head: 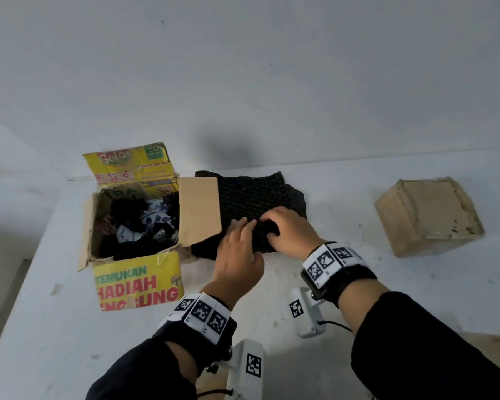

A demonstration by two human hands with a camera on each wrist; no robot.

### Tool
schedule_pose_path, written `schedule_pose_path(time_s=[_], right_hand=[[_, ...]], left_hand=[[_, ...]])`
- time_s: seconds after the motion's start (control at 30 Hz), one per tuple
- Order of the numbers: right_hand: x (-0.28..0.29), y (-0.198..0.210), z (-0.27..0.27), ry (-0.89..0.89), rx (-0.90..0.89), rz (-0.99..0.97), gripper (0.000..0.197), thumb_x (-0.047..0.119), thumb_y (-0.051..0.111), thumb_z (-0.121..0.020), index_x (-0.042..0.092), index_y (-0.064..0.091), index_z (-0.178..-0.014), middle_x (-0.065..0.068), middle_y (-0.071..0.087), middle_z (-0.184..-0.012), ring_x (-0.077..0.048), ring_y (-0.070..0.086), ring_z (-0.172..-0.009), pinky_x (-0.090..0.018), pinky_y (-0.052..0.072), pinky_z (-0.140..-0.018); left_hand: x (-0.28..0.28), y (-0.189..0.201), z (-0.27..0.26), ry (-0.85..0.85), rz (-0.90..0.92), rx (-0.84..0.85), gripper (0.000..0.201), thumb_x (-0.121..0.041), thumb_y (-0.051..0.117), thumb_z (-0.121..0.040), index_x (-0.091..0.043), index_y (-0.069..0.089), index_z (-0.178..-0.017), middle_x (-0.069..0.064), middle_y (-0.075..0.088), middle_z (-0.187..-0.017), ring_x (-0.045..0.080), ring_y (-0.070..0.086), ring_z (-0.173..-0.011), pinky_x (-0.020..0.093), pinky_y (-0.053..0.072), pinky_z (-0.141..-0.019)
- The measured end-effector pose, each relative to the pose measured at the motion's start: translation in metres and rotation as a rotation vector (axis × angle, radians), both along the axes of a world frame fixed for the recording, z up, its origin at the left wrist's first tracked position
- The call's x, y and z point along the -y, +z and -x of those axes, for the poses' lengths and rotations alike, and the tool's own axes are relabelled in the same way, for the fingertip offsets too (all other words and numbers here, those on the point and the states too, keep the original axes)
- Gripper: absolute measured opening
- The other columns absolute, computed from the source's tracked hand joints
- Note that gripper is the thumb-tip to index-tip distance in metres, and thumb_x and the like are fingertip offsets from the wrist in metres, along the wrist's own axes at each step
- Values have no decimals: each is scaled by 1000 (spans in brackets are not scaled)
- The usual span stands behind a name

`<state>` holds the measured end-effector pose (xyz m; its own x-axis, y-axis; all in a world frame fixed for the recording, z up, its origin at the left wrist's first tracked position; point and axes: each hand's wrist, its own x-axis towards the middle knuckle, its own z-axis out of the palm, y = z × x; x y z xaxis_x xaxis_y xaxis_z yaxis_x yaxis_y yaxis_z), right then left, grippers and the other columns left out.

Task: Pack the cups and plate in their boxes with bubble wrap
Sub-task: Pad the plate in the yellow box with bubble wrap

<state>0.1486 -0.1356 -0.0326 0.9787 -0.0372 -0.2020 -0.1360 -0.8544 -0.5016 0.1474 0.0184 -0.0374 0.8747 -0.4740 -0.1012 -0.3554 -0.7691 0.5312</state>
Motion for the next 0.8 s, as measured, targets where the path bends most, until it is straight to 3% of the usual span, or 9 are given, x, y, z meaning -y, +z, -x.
schedule_pose_path(time_s=[0.17,0.3,0.37,0.47,0.6,0.73,0.8], right_hand=[[-5,-14,-38,134,121,48,49,16,57,-83,20,49,-131,0,42,-141,-23,36,-132,-41,39,-99],[-8,-25,-59,169,-71,178,74,46,63,-82,32,26,-145,-4,15,-156,-31,9,-144,-56,22,-110],[-8,-33,-60,191,-114,269,84,60,60,-78,35,20,-147,-7,10,-157,-32,5,-144,-56,16,-111],[0,-43,-54,179,-20,286,83,66,58,-76,35,24,-146,-3,15,-156,-26,8,-144,-51,15,-111],[8,-47,-51,164,27,206,81,64,64,-72,36,33,-142,2,22,-154,-20,12,-142,-46,14,-111],[15,-44,-46,172,6,189,79,62,65,-72,35,37,-141,3,24,-152,-18,12,-142,-48,9,-112],[17,-44,-39,153,29,207,72,67,57,-76,35,41,-139,4,26,-152,-17,13,-142,-55,0,-113]], left_hand=[[12,-14,-25,288,-211,-6,70,-24,46,-91,-16,9,-150,14,1,-158,29,12,-145,44,25,-110],[12,-22,-38,345,-347,-65,73,-32,46,-93,-16,3,-150,21,11,-155,34,10,-144,44,17,-112],[11,-25,-41,365,-324,-71,72,-32,49,-92,-18,8,-149,19,13,-155,32,12,-143,43,18,-112],[9,-31,-46,410,-244,-115,67,-35,46,-92,-21,12,-148,13,13,-156,29,13,-144,42,18,-113],[3,-38,-51,457,-4,-130,67,-46,23,-85,-23,15,-147,10,25,-154,30,26,-141,51,27,-112],[11,-29,-48,431,-87,-108,53,-13,43,-89,-9,34,-141,18,32,-145,32,31,-136,44,30,-110],[17,-24,-44,419,-174,-21,51,-9,57,-83,-8,44,-133,23,35,-139,35,37,-130,43,38,-99]])
